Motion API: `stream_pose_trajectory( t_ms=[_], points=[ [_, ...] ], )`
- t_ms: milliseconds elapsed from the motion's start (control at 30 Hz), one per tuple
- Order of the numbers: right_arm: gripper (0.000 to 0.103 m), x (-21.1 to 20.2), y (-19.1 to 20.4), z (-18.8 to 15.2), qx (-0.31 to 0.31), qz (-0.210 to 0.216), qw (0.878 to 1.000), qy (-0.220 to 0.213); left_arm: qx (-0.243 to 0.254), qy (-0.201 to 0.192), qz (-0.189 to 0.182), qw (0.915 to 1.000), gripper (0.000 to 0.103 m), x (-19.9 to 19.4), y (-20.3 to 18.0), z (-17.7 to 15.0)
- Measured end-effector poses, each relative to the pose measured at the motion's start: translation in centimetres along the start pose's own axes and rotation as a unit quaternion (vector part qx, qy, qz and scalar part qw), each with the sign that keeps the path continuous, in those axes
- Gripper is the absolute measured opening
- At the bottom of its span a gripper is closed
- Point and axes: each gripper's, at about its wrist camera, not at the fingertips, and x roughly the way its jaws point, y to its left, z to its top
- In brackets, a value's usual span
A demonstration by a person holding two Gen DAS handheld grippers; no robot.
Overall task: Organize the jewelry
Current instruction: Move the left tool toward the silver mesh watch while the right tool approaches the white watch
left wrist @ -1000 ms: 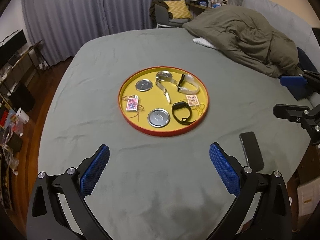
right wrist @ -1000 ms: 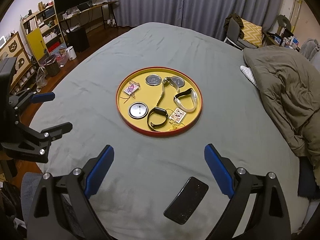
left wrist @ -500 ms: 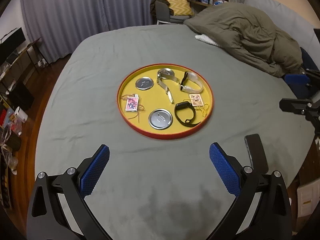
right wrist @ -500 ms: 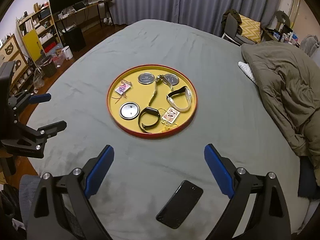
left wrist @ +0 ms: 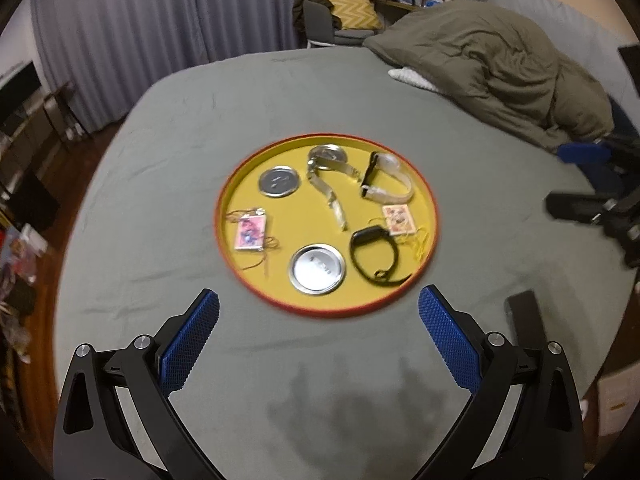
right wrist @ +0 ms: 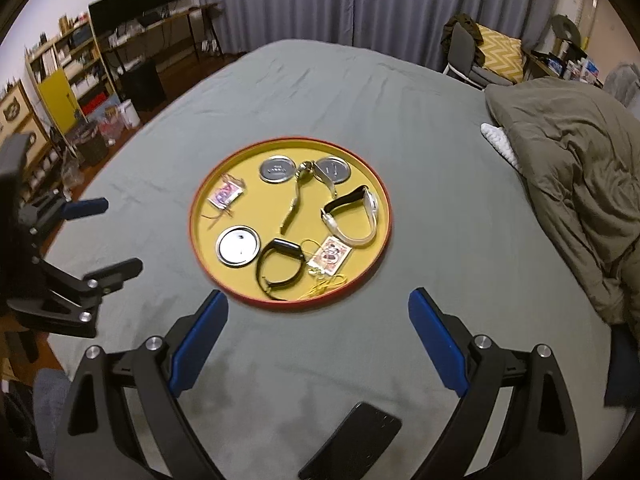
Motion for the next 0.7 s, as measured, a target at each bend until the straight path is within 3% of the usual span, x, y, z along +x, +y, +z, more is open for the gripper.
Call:
stream_pose_trajectory(
  t_ms=[300,700],
  points=[
    [0.087,5.7,-1.6,2.7,0.011,0.015,1.0,0.008,-0.004,0.006,-0.005,1.0,0.098,6.1,1.1,3.4],
    [0.087,14.0,-4.5,5.3,0.031,0.024,0.999,0.029,-0.034,0.044,-0.029,0.998,0.098,16.0,3.7,7.2]
  ],
)
